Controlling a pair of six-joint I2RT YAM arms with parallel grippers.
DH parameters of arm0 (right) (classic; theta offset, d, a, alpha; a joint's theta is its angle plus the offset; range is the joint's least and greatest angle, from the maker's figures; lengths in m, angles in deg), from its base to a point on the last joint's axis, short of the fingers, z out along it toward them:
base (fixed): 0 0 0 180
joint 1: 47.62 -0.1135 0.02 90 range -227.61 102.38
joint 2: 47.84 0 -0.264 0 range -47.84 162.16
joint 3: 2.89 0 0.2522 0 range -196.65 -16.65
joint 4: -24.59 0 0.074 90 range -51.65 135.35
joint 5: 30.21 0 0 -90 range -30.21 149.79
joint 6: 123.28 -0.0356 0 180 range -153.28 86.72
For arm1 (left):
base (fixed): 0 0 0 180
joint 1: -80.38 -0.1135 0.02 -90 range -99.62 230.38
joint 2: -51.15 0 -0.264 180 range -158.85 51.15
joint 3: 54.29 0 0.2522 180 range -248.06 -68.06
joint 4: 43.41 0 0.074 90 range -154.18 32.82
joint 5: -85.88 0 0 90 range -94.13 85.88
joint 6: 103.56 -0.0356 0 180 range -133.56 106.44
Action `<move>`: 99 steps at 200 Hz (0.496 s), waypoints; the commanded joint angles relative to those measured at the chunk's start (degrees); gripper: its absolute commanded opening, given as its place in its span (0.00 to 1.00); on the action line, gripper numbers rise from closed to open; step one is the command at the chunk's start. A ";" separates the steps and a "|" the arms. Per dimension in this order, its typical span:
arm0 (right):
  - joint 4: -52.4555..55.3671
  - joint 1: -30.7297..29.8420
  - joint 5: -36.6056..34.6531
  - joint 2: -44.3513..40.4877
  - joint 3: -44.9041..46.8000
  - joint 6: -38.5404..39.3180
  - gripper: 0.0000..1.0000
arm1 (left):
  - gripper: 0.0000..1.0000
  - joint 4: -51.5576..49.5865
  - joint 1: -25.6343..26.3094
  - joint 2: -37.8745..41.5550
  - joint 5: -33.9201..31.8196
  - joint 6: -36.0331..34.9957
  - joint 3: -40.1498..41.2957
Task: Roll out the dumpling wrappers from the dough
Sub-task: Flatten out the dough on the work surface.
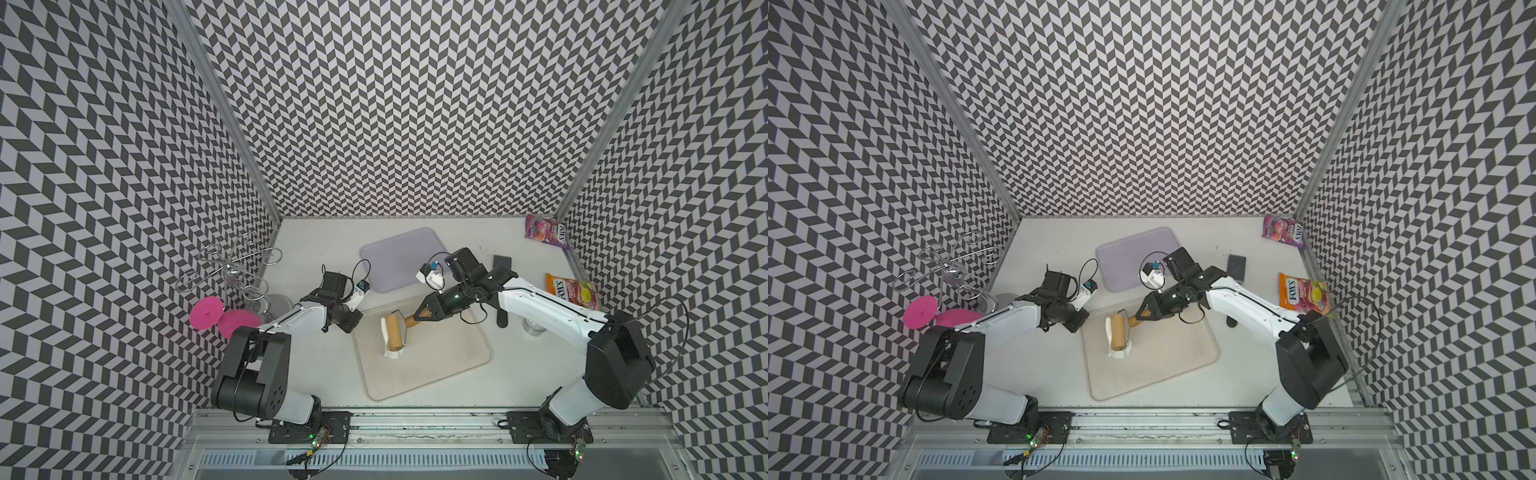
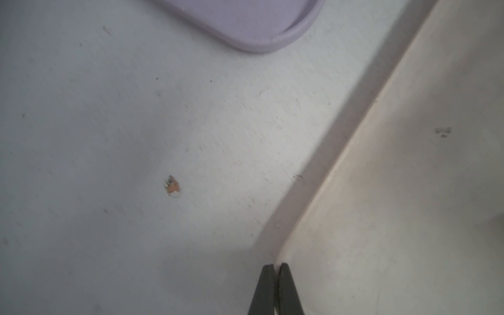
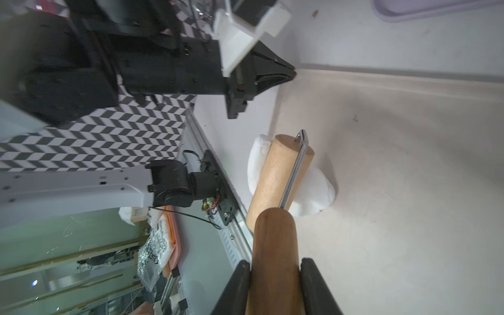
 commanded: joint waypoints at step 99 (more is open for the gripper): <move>21.65 0.23 -32.47 -5.68 -8.59 3.62 0.00 | 0.00 -0.37 0.51 0.31 0.93 -0.04 0.86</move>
